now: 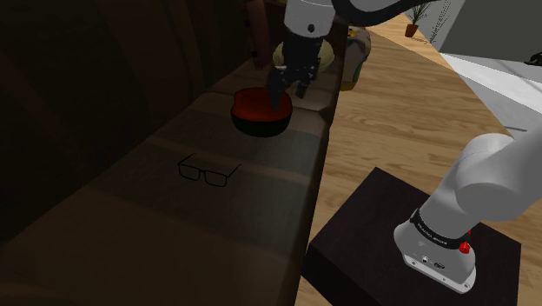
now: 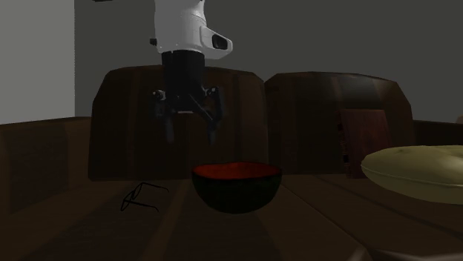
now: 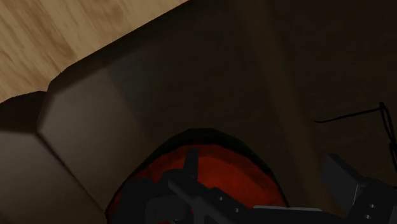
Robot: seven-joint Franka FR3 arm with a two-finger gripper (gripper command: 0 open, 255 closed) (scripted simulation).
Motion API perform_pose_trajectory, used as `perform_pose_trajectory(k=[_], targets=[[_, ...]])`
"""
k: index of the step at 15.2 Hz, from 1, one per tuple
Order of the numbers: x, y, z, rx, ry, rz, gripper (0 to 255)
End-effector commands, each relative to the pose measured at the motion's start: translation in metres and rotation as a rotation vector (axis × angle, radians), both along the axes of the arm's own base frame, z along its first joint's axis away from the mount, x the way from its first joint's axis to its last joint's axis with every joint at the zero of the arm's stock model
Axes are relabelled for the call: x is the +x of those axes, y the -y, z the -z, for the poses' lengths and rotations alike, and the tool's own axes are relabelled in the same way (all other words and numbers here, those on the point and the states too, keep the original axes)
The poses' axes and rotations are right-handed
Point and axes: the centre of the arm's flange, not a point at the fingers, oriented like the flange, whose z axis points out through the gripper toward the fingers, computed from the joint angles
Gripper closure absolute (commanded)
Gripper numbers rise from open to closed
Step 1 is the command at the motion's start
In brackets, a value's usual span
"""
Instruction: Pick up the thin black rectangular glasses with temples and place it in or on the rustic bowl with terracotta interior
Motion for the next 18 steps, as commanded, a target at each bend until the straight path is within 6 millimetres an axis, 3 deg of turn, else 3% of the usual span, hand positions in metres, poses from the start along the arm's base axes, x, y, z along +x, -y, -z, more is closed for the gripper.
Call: perform_pose_trajectory(k=[1, 18], targets=[[0.007, -0.024, 0.009, -0.011, -0.006, -0.010, 0], [0.065, -0.232, 0.110, -0.112, -0.056, -0.098, 0]])
